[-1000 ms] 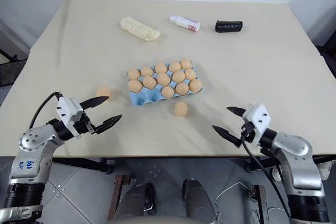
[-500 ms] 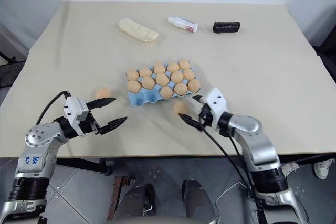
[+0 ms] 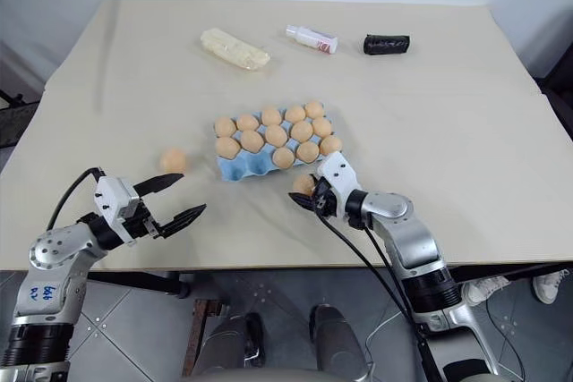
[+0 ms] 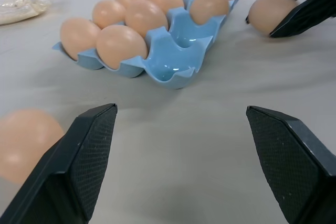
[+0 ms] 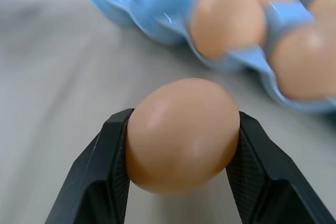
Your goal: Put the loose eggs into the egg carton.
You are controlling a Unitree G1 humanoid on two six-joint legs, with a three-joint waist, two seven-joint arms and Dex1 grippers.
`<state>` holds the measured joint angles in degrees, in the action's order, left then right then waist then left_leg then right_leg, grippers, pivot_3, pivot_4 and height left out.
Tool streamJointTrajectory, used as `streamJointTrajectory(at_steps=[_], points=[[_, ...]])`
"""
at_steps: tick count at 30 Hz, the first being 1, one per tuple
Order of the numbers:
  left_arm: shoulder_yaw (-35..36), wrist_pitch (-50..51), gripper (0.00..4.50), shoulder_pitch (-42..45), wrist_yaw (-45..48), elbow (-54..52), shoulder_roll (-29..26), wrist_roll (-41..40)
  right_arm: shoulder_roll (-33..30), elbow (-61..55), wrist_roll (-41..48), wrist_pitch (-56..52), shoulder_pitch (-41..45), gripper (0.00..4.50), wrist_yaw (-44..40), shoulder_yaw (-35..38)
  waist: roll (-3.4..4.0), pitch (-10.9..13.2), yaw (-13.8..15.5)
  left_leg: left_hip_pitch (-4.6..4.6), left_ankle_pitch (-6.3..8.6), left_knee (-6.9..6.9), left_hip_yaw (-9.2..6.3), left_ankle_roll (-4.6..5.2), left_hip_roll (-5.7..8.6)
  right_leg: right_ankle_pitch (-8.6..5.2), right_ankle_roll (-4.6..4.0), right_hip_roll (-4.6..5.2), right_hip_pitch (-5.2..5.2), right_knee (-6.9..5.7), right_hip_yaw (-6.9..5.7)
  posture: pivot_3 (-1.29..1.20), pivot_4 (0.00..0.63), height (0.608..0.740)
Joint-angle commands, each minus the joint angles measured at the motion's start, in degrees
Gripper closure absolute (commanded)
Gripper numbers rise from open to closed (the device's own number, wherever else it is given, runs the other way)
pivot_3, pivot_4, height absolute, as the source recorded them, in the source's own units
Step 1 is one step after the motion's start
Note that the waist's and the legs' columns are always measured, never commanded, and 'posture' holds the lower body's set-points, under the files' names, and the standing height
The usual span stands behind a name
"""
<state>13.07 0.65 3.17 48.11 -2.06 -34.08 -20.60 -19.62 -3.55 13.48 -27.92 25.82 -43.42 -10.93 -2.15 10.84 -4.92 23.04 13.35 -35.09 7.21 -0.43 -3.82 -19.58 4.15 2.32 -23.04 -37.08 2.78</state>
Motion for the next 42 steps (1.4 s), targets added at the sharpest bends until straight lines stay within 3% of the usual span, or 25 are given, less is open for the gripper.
streamJointTrajectory(at_steps=[1,5,11,18,25,32,37,42], points=[[1.9,-0.2,0.31,-1.4,-1.2,-2.6,0.2,-1.2,2.7,-2.0,0.9,-0.8,5.3,2.37,0.4,-1.0,0.00,0.0,-0.1,0.04,-0.03,-0.01,0.01,0.00,0.01,0.00,0.00,0.00,-0.10,-0.08,0.01,0.00,0.150,0.740],[2.1,2.4,0.31,-2.1,-2.4,-3.7,0.7,-2.8,8.4,6.6,-2.6,1.6,13.6,2.37,4.2,-2.5,-0.01,0.0,0.0,0.16,-0.21,-0.02,0.03,-0.12,0.01,-0.01,-0.02,-0.02,-0.40,-0.37,0.05,0.00,0.150,0.740],[1.9,2.8,0.31,-2.1,-3.1,-4.7,0.6,-2.7,12.2,18.3,-6.5,7.9,18.9,2.37,6.0,-3.8,-0.02,0.0,0.1,0.24,-0.26,-0.03,-0.04,-0.11,0.11,-0.02,-0.06,0.12,-0.41,-0.40,-0.07,0.00,0.150,0.740],[3.3,3.0,0.31,-3.0,-3.6,-5.5,0.0,-2.7,10.5,14.7,-6.0,8.8,16.6,0.05,3.1,-3.4,-0.02,0.0,0.0,0.29,-0.23,-0.01,-0.06,-0.09,0.07,-0.03,-0.06,0.11,-0.44,-0.37,-0.15,0.00,0.150,0.740],[5.4,2.5,0.31,-4.1,-5.9,-3.8,0.2,-1.8,2.5,0.9,2.8,14.4,6.5,0.02,-8.5,1.7,-0.02,0.0,0.2,0.28,-0.23,-0.01,-0.12,-0.09,0.07,-0.03,-0.06,0.10,-0.40,-0.36,-0.19,0.00,0.150,0.740],[10.7,2.8,0.16,-6.2,-12.0,-2.5,2.2,-2.2,-4.6,1.7,4.6,28.2,-4.5,0.00,-16.3,6.6,-0.03,0.0,0.0,0.23,-0.23,-0.01,-0.14,-0.07,0.07,-0.03,-0.06,0.08,-0.31,-0.33,-0.19,0.00,0.150,0.740],[12.1,5.1,0.16,-6.7,-15.7,-2.4,3.9,-2.7,-6.1,3.8,7.3,29.3,-6.7,0.00,-15.7,11.0,-0.04,0.0,0.2,0.20,-0.27,-0.05,-0.17,-0.09,0.07,-0.03,-0.06,0.07,-0.30,-0.37,-0.19,0.00,0.150,0.740],[8.4,6.0,0.16,-0.7,-16.2,0.9,4.0,-0.7,-6.1,3.4,6.8,30.0,-6.5,0.00,-15.2,11.3,-0.04,0.0,0.4,0.14,-0.27,-0.08,-0.21,-0.16,0.10,-0.01,-0.04,0.09,-0.22,-0.40,-0.21,0.00,0.150,0.740]])
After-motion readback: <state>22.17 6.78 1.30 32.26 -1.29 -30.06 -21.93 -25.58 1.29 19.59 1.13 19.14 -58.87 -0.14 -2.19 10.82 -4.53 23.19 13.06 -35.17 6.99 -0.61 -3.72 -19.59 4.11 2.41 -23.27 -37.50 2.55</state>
